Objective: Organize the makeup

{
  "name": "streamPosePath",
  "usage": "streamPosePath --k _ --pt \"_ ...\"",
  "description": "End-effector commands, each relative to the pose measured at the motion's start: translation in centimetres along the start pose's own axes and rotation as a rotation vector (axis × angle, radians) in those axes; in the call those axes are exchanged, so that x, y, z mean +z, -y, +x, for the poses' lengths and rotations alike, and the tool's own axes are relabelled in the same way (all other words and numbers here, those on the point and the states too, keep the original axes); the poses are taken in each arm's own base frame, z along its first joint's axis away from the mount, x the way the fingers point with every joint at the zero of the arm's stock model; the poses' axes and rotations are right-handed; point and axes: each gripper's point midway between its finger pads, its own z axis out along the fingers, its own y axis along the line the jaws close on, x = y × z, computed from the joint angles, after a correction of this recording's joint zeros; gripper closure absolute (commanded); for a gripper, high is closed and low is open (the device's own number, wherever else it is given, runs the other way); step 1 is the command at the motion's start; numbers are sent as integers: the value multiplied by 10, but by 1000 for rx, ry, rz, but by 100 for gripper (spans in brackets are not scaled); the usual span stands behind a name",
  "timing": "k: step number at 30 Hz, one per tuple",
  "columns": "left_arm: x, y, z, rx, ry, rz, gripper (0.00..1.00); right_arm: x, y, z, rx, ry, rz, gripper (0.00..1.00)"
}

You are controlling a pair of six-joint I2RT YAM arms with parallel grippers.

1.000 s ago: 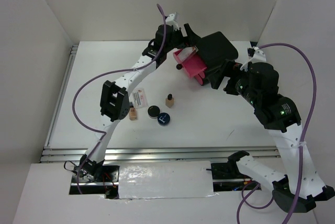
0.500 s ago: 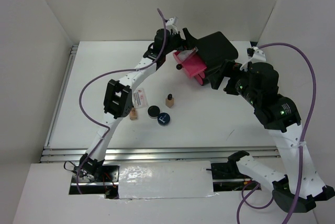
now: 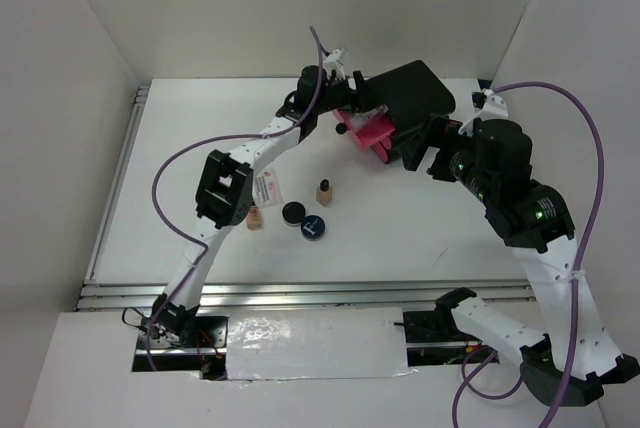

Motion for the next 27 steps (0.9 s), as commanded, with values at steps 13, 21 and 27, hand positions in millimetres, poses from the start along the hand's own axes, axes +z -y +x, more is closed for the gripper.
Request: streamPosePath --k 13,21,27 --pt "-31 71 -21 95 -28 153 36 -1 -5 -8 23 28 -20 0" --pt "-25 74 -23 227 -54 97 2 -3 -5 -10 12 29 -17 0" --pt "-29 65 -3 425 -149 -14 1 -2 -7 -7 5 15 -31 0"
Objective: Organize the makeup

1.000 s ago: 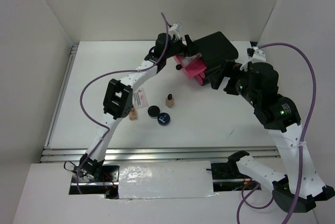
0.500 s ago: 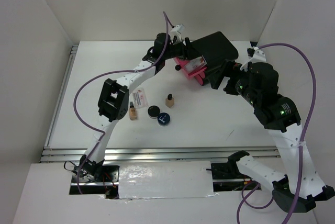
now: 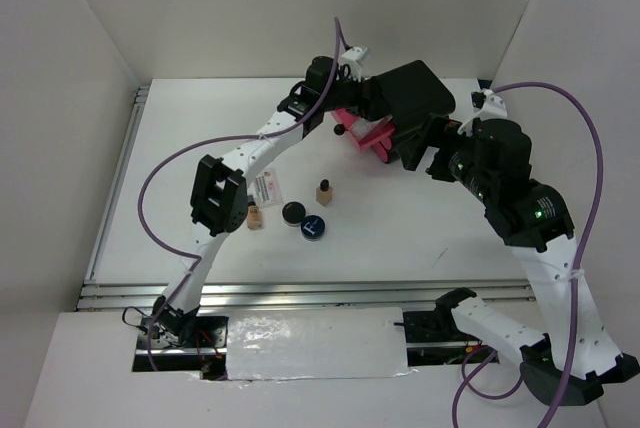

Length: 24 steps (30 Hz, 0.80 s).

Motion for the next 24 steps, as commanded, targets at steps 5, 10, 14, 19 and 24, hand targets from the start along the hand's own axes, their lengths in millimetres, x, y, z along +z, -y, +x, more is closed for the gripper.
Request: streamPosePath --k 5,10,14,19,24 --pt "-6 -6 3 305 -77 -63 1 -1 -5 -3 -18 -5 -24 0" --pt "-1 -20 16 366 -115 -91 1 -1 -9 1 -16 -30 -41 0" --pt "3 -30 22 383 -125 -119 1 1 -12 2 -11 -41 -55 0" --pt "6 -34 36 373 -156 -113 1 5 -14 3 -9 -54 -59 0" --pt "7 -30 46 393 -186 -94 2 8 -14 2 -10 -54 -56 0"
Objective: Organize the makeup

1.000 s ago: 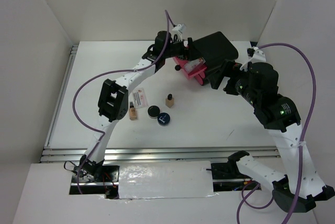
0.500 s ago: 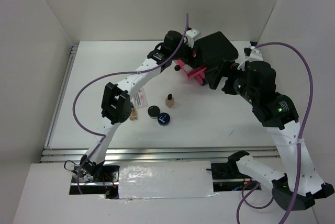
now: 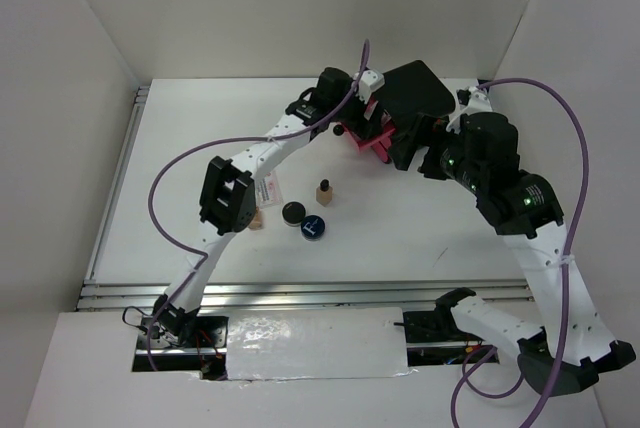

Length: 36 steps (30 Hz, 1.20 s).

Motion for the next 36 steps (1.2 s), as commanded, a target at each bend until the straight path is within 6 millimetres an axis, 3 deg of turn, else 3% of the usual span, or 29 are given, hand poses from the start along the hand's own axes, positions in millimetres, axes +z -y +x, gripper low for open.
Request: streamPosePath --k 1,3,6,7,12,16,18,19,22,25,28,36 --pt "1 10 -16 57 38 27 4 -6 -6 -12 -3 29 -18 0" --pt "4 11 -14 54 37 25 11 -6 -6 -13 -2 33 -15 0" --pt "5 11 -15 -2 44 13 35 -8 -6 -14 1 37 -12 0" --pt "4 10 -17 -9 51 3 38 -8 -5 -14 3 41 -9 0" --pt "-6 -2 -48 -95 130 -80 54 -9 -3 -15 8 50 0 0" --pt "-24 -24 -80 -263 230 -180 54 -8 -4 -14 12 51 -4 0" --pt "-32 -33 -87 -330 264 -192 53 -8 -4 -14 16 52 -5 0" --pt "-40 -33 -101 -399 309 -194 53 -7 -3 -14 18 52 -5 0" --pt "-52 -43 -109 -554 355 -247 54 -6 -4 -14 25 55 -10 0" --pt "-56 -53 -104 -675 369 -320 52 -5 -6 -14 28 53 -16 0" --pt "-53 -60 -86 -832 358 -398 56 -5 -7 -14 31 54 -24 0" --pt "-50 -55 -67 -1014 339 -467 52 -6 -7 -13 32 57 -27 0"
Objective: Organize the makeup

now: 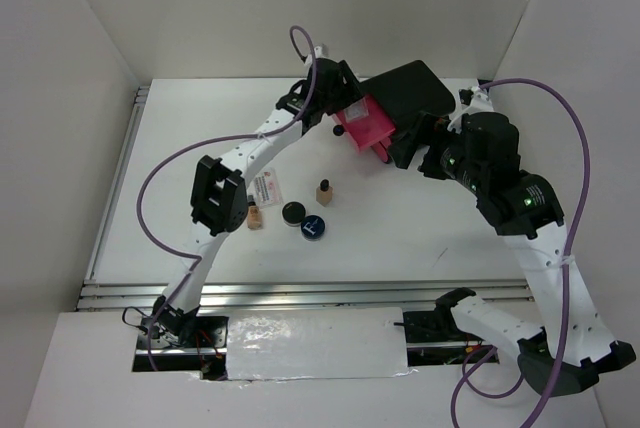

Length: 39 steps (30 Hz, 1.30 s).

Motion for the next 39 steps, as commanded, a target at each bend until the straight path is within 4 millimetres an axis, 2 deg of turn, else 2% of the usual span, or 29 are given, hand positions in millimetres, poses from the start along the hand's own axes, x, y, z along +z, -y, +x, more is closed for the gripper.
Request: streamPosePath --k 1,2,6,7,10,11,12,17,21,23,25,26,27,28,29,30,31,32,33,34,35,37,38,39 --pt "-20 19 -15 -163 47 -17 51 -6 -6 -12 4 53 -29 0" --pt "-18 12 -10 -178 35 -32 50 -7 -6 -12 2 53 -31 0" --pt "-18 19 -5 -221 21 -6 44 -9 -6 -12 0 59 -34 0" --pt "-18 19 -5 -224 29 -17 36 -10 -6 -12 -2 61 -34 0" --pt "-18 18 -5 -225 28 -15 23 -11 -5 -12 -5 65 -29 0" --pt "-17 16 -2 -221 18 -14 13 -12 -4 -11 -8 65 -29 0" --pt "-17 18 -2 -219 16 -5 9 -12 -4 -12 -9 67 -27 0" --pt "-18 36 -8 -217 27 55 2 -12 -4 -14 -18 68 -27 0" --pt "-23 52 -15 -217 29 107 1 -11 -5 -16 -20 73 -28 0" --pt "-29 61 -22 -199 35 135 2 -11 -5 -15 -19 71 -28 0" --pt "-45 74 -42 -172 77 145 1 -10 -5 -15 -15 72 -31 0" --pt "-51 68 -45 -132 81 109 1 -9 -5 -13 -16 69 -33 0" --pt "-54 56 -58 -124 122 58 1 -8 -6 -13 -12 67 -33 0" --pt "-69 54 -73 -104 147 37 1 -8 -7 -14 -12 68 -37 0" --pt "-76 37 -74 -89 136 -33 1 -8 -7 -14 -12 69 -42 0" --pt "-79 8 -84 -83 153 -118 1 -7 -8 -14 -14 67 -42 0" --pt "-97 3 -99 -75 168 -139 1 -7 -7 -14 -14 67 -41 0" --pt "-105 -13 -103 -43 165 -188 1 -6 -7 -14 -14 67 -41 0" --pt "-112 -49 -101 -21 134 -294 1 -6 -7 -13 -16 64 -40 0" --pt "-130 -57 -112 32 146 -330 1 -4 -7 -12 -17 65 -41 0" --pt "-138 -81 -102 69 100 -411 1 -3 -9 -11 -17 58 -51 0" --pt "-154 -105 -106 141 80 -493 1 -2 -10 -12 -10 60 -54 0" --pt "-158 -115 -100 159 54 -529 1 -2 -11 -14 -4 64 -55 0" --pt "-162 -134 -86 182 -1 -587 1 -1 -17 -11 0 43 -87 0"
